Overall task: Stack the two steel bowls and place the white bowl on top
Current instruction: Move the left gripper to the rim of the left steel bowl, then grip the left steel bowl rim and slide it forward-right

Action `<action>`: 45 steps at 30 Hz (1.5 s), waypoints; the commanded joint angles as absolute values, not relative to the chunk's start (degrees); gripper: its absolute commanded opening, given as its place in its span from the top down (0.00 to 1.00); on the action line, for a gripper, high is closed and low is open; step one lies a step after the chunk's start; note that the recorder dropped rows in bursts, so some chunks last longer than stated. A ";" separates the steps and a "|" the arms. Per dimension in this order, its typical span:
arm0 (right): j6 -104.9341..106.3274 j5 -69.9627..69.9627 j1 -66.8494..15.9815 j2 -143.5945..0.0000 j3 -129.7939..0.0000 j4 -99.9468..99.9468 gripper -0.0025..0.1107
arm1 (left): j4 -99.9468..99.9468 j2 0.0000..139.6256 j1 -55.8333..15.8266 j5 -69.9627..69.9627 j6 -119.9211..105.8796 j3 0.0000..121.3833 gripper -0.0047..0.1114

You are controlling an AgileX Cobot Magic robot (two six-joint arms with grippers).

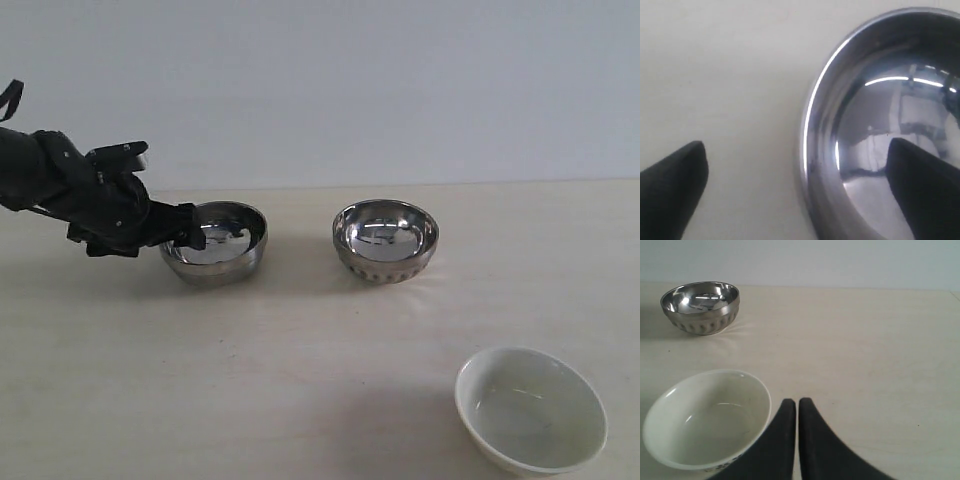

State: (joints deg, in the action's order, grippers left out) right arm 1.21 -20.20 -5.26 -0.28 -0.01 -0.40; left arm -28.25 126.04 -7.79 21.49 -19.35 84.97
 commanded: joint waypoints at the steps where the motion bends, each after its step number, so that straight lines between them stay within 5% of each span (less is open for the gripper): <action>1: 1.21 -19.63 -5.11 0.00 0.00 -0.32 0.98 | -34.49 128.71 -8.04 19.11 -21.55 85.37 0.31; 6: 1.21 -19.63 -5.11 0.00 0.00 -0.32 0.98 | -36.55 129.08 -8.04 16.73 -22.29 85.37 0.58; 9: 1.21 -19.63 -5.11 0.00 0.00 -0.32 0.98 | -36.55 129.08 -8.04 17.88 -22.29 85.37 0.93; 29: 1.21 -19.63 -5.11 0.00 0.00 -0.32 0.98 | -37.05 117.34 -9.68 30.23 -24.05 85.17 0.93; 45: 1.21 -19.63 -5.11 0.00 0.00 -0.32 0.98 | -50.67 114.41 -25.13 25.37 -33.95 72.96 0.93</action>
